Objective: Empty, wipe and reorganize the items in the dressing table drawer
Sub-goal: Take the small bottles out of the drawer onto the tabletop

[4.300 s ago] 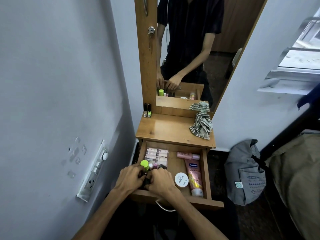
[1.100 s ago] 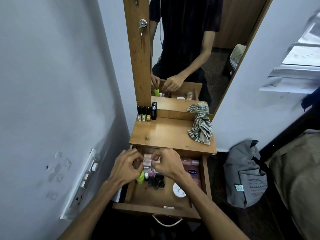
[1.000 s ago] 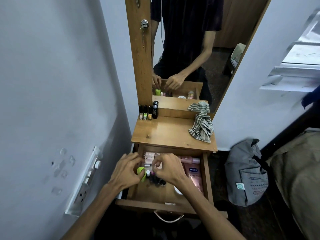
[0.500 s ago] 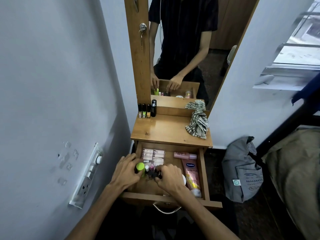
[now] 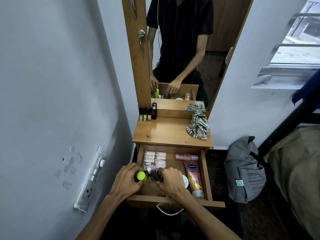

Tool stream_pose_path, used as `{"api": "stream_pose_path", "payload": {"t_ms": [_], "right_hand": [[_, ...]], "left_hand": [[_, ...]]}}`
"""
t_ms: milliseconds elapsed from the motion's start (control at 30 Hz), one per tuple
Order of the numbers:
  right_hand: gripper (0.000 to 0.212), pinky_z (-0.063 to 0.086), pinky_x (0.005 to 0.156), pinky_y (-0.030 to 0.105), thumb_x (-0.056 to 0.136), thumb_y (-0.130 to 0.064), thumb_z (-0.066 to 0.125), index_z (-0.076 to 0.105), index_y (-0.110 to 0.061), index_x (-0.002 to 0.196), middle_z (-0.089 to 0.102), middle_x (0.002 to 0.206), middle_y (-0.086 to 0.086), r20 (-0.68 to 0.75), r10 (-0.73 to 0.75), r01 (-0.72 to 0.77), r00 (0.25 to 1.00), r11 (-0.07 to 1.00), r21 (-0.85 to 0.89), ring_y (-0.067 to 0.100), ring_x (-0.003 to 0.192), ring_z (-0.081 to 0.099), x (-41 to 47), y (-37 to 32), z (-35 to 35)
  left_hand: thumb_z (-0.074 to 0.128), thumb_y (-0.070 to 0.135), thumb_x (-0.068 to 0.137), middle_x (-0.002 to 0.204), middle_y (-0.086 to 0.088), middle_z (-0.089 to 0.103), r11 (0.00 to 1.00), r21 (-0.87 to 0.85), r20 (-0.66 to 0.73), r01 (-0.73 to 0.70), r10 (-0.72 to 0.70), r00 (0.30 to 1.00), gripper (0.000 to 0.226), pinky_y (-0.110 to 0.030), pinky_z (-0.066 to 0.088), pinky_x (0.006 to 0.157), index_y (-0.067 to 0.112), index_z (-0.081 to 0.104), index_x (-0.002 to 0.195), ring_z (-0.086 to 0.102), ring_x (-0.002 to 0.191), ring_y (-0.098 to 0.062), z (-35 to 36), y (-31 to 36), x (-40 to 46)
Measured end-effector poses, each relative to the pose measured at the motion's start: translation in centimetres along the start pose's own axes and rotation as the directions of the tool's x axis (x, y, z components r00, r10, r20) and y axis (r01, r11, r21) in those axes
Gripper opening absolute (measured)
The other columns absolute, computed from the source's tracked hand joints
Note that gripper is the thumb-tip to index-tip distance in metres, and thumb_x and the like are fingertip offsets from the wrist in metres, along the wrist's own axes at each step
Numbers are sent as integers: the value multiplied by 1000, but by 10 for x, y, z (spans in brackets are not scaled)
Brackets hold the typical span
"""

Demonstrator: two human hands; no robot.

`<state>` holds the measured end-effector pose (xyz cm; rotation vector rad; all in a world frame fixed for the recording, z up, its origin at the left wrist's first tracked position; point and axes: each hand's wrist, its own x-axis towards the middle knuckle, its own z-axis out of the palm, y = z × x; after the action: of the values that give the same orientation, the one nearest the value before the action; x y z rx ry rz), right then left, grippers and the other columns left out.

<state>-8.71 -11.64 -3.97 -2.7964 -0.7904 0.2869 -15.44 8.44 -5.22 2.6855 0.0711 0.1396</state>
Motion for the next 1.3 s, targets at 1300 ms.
{"api": "stream_pose_path", "payload": {"t_ms": [1300], "right_hand": [[17, 59, 72, 38, 75, -34, 71, 76, -19, 82, 73, 76, -2, -343, 267, -123, 901, 914, 387, 27, 81, 70, 175, 33, -142]], "left_hand": [[82, 19, 68, 91, 6, 63, 979, -135, -164, -155, 132, 978, 29, -32, 55, 67, 15, 75, 97, 61, 75, -11, -99, 39, 219]]}}
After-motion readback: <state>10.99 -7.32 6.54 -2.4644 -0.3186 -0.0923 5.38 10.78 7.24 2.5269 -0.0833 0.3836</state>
